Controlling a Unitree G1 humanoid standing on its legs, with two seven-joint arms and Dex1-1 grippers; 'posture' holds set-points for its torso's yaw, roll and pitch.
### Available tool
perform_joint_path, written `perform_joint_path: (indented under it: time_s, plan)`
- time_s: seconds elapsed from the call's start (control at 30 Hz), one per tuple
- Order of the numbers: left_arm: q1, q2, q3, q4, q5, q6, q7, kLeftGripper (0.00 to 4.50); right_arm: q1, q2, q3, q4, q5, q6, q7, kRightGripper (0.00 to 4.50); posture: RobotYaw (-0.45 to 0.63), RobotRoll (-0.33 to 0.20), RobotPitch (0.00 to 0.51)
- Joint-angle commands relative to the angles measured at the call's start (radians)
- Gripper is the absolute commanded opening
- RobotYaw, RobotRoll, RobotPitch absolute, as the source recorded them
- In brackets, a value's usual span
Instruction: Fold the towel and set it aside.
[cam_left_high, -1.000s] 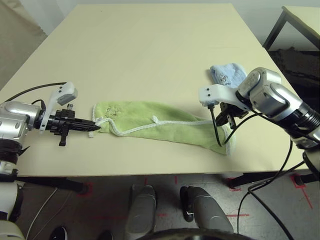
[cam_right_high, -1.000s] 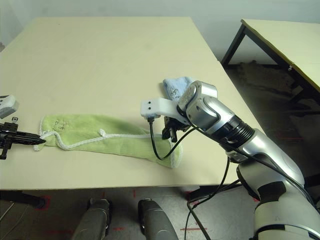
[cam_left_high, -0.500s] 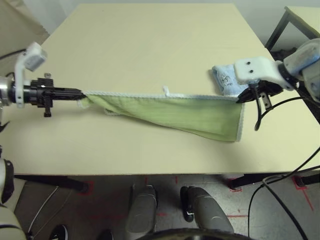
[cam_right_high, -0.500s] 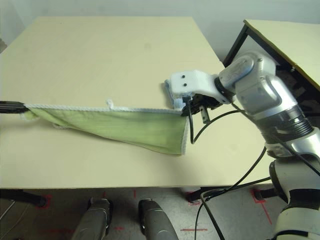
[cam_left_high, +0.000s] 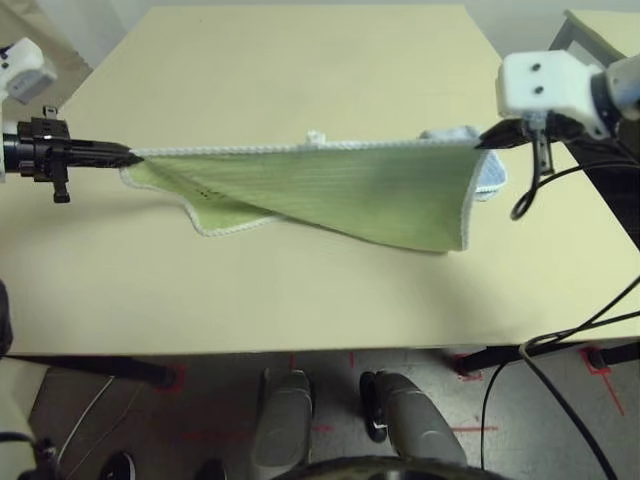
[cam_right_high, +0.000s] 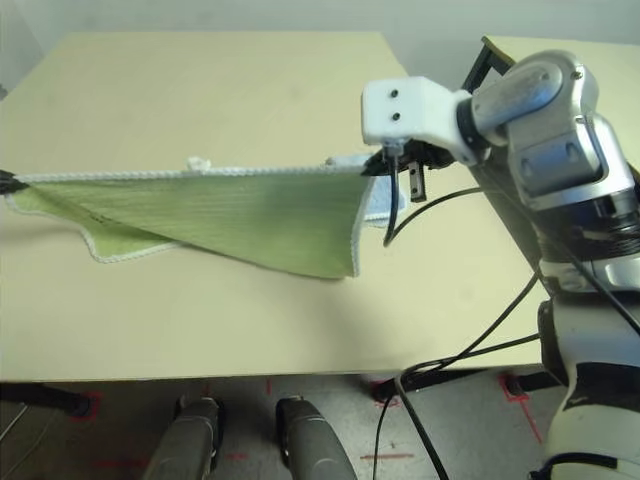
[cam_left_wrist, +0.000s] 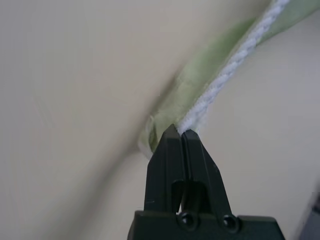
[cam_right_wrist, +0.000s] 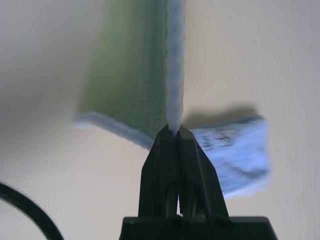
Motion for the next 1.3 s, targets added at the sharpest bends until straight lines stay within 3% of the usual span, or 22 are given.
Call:
perform_joint_path:
  time_s: [0.03,0.1,0.17,0.33,0.53,0.67,0.8,0.93,1.03,1.17,1.3]
  plan:
    - [0.038,0.138,-0.104,-0.149,-0.164,0.176,-0.001,0.00,-0.026,-0.104,0.090,-0.063,0.159,0.121,0.010,0.05,0.02,0.000,0.136]
    - [0.036,0.207,-0.136,-0.268,-0.302,0.336,-0.001,0.00,-0.104,-0.085,0.142,-0.010,0.211,0.170,0.010,0.05,0.04,0.000,0.141]
    - [-0.002,0.208,-0.150,-0.310,-0.382,0.436,-0.001,0.00,-0.180,-0.014,0.180,0.107,0.182,0.169,0.010,0.05,0.04,0.000,0.142]
    - [-0.147,0.080,-0.210,-0.180,-0.341,0.451,-0.001,0.00,-0.285,0.187,0.199,0.460,-0.021,-0.015,0.010,0.05,0.06,0.000,0.149]
    - [-0.341,-0.135,-0.255,0.210,-0.050,0.175,-0.001,0.00,-0.392,0.412,0.142,0.877,-0.221,-0.303,-0.195,0.05,0.06,0.000,0.155]
    - [-0.433,-0.269,-0.133,0.459,0.186,-0.185,0.258,0.00,-0.473,0.500,0.129,1.134,-0.373,-0.559,-0.569,0.05,0.06,0.000,0.155]
    - [-0.474,-0.299,-0.051,0.520,0.336,-0.335,0.431,0.00,-0.536,0.507,0.114,1.256,-0.469,-0.677,-0.843,0.05,0.05,0.000,0.162]
    - [-0.501,-0.284,0.001,0.534,0.470,-0.447,0.533,0.00,-0.570,0.489,0.088,1.288,-0.523,-0.732,-1.007,0.05,0.04,0.000,0.161]
    - [-0.501,-0.266,0.046,0.535,0.527,-0.500,0.538,0.00,-0.549,0.465,0.083,1.272,-0.552,-0.787,-1.012,0.05,0.04,0.000,0.164]
    - [-0.433,-0.237,0.108,0.530,0.557,-0.563,0.400,0.00,-0.424,0.430,0.062,1.188,-0.526,-0.874,-0.834,0.05,0.03,0.000,0.173]
    - [-0.234,-0.207,0.180,0.507,0.519,-0.621,0.126,0.00,-0.072,0.331,0.013,0.781,-0.361,-0.829,-0.508,0.05,0.04,0.000,0.182]
